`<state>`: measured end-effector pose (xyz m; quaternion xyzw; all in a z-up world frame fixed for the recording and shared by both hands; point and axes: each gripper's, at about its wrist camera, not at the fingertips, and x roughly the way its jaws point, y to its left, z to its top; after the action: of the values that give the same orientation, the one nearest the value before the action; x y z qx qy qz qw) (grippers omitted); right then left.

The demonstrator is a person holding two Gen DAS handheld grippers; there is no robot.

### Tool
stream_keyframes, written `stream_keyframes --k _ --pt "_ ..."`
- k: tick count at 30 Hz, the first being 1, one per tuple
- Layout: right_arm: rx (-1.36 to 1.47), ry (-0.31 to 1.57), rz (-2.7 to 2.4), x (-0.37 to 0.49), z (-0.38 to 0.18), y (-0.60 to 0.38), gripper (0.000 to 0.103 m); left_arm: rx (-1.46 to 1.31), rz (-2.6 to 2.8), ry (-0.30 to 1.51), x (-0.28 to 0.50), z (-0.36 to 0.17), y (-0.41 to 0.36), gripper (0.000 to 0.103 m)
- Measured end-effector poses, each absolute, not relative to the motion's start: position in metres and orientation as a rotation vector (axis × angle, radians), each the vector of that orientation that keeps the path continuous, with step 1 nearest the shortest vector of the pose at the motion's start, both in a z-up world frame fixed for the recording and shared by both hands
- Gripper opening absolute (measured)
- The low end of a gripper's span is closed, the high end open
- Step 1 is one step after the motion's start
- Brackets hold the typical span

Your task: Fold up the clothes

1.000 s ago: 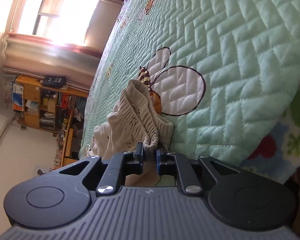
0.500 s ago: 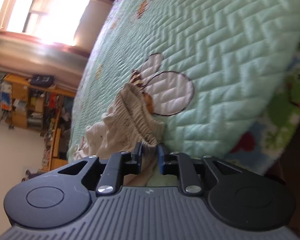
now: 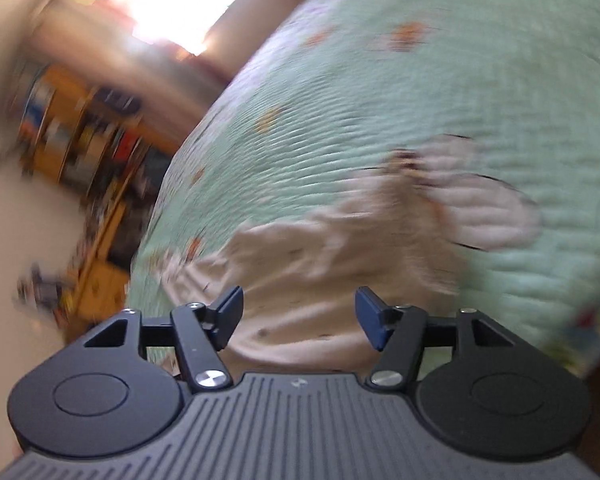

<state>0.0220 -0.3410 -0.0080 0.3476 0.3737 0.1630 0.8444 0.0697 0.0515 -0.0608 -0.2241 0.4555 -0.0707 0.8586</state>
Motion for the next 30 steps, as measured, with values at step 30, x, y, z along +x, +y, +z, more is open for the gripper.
stream_keyframes --k 30 --pt "0.659 0.915 0.278 0.055 -0.054 -0.247 0.083 -0.383 -0.319 0.939 0.073 -0.074 0.039 0.102"
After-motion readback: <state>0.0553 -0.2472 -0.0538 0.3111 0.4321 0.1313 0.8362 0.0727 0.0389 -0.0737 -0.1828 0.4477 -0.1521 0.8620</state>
